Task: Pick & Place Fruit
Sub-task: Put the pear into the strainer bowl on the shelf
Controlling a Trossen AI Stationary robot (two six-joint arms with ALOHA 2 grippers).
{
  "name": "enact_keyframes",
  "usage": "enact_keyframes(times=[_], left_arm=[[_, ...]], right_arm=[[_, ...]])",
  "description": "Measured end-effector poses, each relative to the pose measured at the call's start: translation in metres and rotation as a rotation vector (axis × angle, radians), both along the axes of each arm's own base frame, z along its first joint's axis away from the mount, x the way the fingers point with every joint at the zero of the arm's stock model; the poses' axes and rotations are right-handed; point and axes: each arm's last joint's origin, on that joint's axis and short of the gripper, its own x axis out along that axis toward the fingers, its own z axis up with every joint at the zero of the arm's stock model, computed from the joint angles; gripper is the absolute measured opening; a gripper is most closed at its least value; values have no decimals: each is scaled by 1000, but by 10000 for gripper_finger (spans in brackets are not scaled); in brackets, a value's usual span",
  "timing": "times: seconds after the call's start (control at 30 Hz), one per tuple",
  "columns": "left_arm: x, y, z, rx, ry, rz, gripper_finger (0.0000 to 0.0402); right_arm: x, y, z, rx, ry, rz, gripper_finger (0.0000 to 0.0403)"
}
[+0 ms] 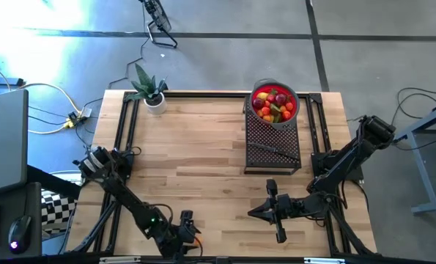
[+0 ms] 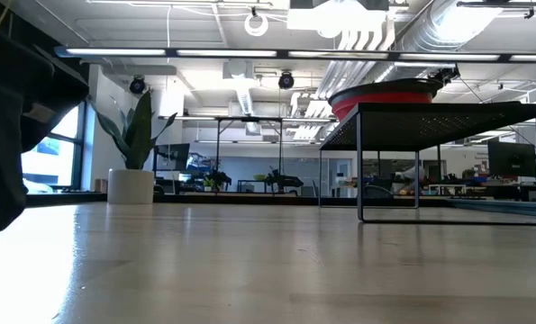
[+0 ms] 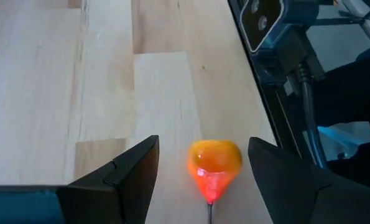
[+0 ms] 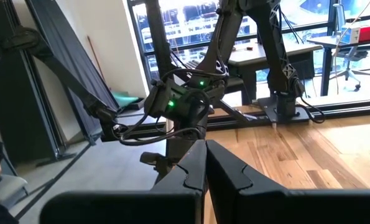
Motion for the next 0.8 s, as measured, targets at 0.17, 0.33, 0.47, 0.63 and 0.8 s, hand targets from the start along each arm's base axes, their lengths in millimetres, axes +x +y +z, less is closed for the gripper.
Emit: enact_keyframes(times=[0.17, 0.33, 0.47, 0.63, 0.8], left_arm=[[1, 1, 0, -1, 1, 2, 244], [1, 0, 0, -20, 11, -13, 244], [1, 0, 0, -20, 10, -13, 244], [3, -2, -10, -15, 13, -16, 244], [6, -5, -17, -34, -5, -19, 244]], right_arm=[[0, 0, 0, -4, 4, 0, 4], [0, 0, 0, -4, 4, 0, 4], [0, 0, 0, -4, 4, 0, 4], [0, 0, -1, -4, 4, 0, 4], [0, 0, -1, -4, 4, 0, 4]])
